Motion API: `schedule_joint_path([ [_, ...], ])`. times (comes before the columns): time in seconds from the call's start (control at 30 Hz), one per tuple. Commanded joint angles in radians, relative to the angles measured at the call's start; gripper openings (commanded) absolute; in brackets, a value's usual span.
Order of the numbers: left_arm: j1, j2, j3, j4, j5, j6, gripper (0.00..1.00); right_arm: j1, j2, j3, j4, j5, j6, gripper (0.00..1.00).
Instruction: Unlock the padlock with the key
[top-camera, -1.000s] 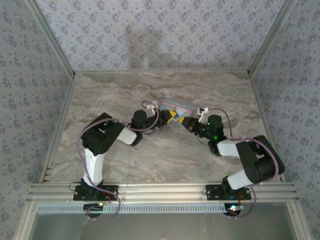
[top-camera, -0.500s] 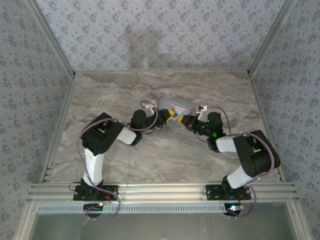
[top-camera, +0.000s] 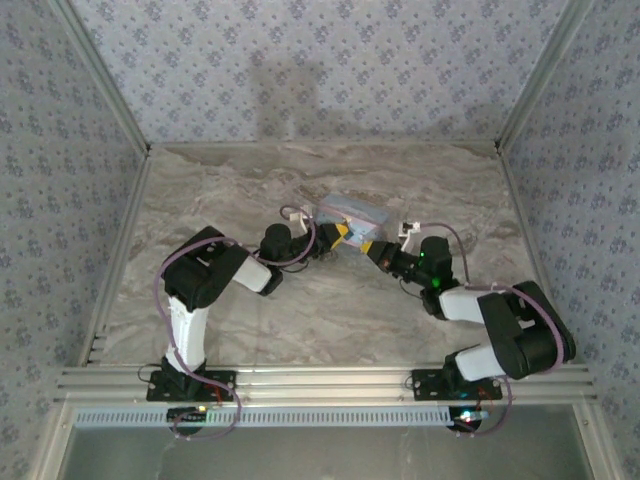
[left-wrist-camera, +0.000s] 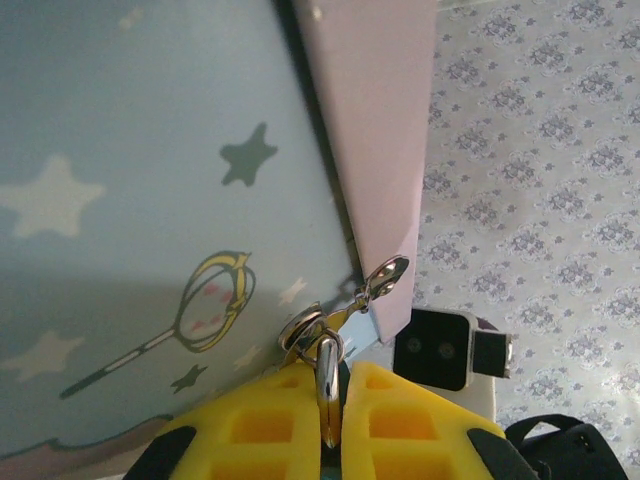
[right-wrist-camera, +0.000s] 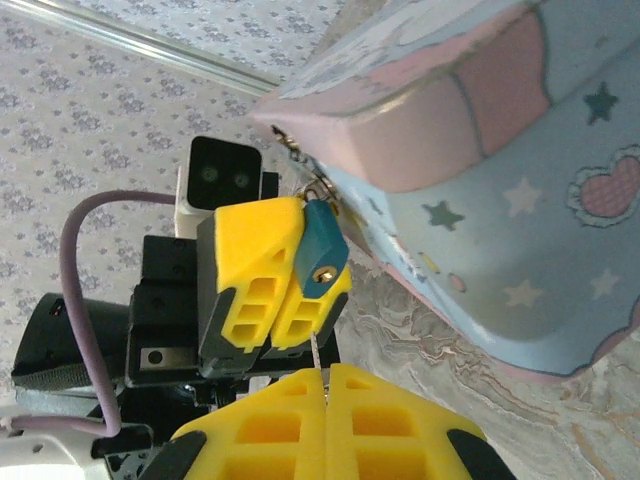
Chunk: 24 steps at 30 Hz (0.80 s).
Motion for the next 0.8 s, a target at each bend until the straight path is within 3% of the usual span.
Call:
schedule_joint_path([
  [0.0, -0.005, -0.030, 0.013, 0.083, 0.009, 0.018, 0.00, 0.011, -0.035, -0.001, -0.019, 0.006, -0.045, 0.00],
  [0.77, -0.006, -0.024, 0.028, 0.082, 0.024, 0.005, 0.00, 0.065, 0.073, 0.049, 0.067, 0.137, -0.021, 0.00],
])
